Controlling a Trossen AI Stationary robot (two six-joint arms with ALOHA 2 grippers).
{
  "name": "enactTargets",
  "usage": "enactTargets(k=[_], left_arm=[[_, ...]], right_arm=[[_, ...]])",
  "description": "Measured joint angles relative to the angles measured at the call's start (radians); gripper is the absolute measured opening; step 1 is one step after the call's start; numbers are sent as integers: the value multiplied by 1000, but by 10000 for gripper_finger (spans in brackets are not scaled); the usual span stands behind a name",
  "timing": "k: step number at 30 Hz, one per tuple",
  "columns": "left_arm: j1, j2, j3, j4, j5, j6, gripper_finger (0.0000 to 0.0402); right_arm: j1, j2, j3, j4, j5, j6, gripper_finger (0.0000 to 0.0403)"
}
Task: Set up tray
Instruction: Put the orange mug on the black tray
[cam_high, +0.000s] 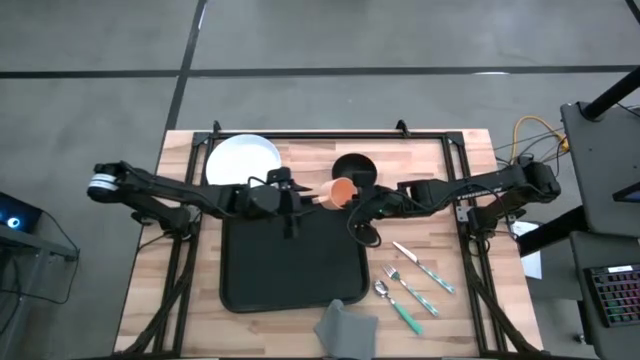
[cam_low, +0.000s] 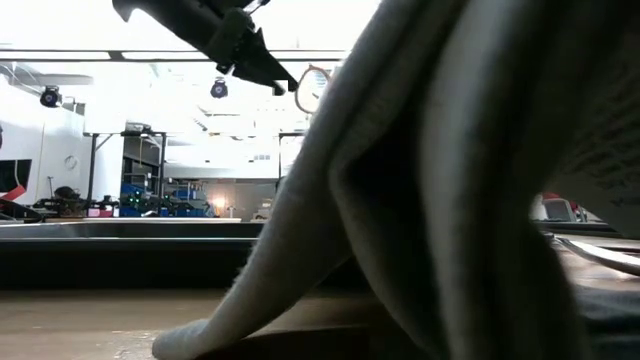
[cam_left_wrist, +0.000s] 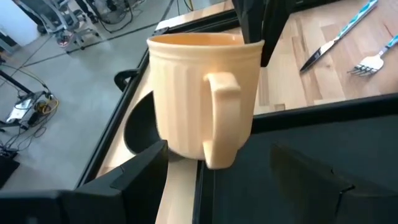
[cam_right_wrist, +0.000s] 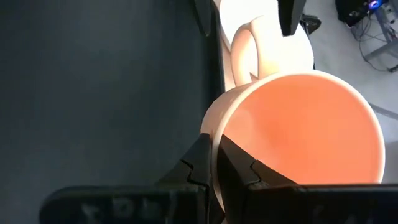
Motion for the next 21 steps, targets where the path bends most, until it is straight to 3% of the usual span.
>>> enactTargets(k=[10, 21], left_arm=[[0, 17, 3, 79, -3, -1, 254], [-1, 18, 3, 139, -1, -1, 188]], right_arm=[[0, 10, 3, 17, -4, -13, 8], [5, 14, 3, 62, -53, -18, 8]])
